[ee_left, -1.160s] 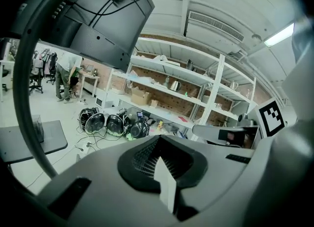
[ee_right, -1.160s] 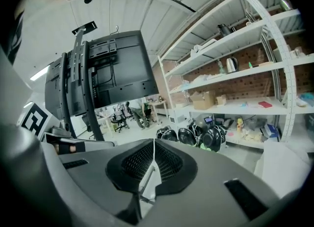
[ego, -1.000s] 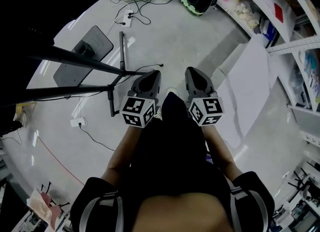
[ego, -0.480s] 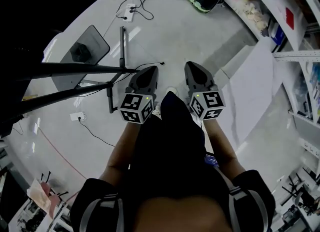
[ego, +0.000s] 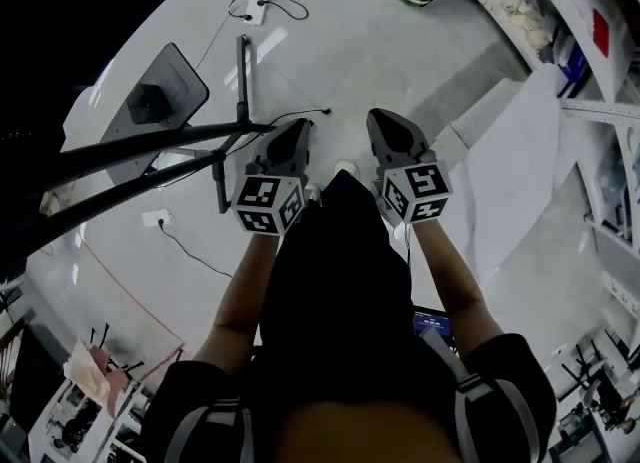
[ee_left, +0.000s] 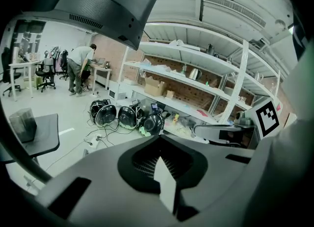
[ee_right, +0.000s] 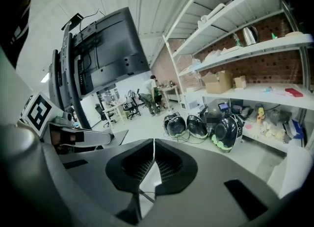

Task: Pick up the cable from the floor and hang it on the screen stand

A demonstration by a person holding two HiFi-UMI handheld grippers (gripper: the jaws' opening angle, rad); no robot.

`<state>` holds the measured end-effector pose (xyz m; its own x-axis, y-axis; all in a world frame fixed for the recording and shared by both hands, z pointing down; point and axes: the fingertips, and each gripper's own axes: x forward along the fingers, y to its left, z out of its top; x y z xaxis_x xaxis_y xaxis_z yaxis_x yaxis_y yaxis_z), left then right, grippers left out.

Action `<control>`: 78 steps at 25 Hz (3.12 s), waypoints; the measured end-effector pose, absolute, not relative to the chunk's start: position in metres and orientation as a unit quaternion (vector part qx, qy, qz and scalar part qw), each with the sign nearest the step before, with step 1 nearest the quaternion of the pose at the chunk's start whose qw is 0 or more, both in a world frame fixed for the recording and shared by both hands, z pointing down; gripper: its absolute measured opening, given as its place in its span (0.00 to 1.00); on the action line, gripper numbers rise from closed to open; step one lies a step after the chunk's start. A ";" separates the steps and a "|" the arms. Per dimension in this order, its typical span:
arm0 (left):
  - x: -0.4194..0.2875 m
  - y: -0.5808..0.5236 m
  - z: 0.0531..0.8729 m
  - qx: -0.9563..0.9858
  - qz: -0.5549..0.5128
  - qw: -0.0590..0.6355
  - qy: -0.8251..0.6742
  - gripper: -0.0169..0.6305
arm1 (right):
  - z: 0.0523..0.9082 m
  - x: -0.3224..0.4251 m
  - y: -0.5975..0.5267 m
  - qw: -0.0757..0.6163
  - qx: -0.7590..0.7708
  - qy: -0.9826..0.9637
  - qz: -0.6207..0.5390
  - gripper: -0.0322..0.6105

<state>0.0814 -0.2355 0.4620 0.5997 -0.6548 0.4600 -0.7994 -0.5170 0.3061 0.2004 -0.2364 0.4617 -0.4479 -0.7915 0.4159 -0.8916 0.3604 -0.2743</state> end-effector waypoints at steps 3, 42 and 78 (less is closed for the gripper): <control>0.085 -0.243 0.485 0.856 0.157 0.262 -0.416 0.03 | 0.484 0.203 -0.248 0.118 0.512 -0.815 0.243 0.09; 0.093 -0.279 0.837 0.848 0.313 0.304 -0.300 0.03 | 0.812 0.185 -0.289 0.170 0.519 -0.743 0.388 0.09; 0.077 -0.283 1.080 0.829 0.303 0.348 -0.315 0.03 | 1.082 0.137 -0.283 0.280 0.426 -0.778 0.368 0.09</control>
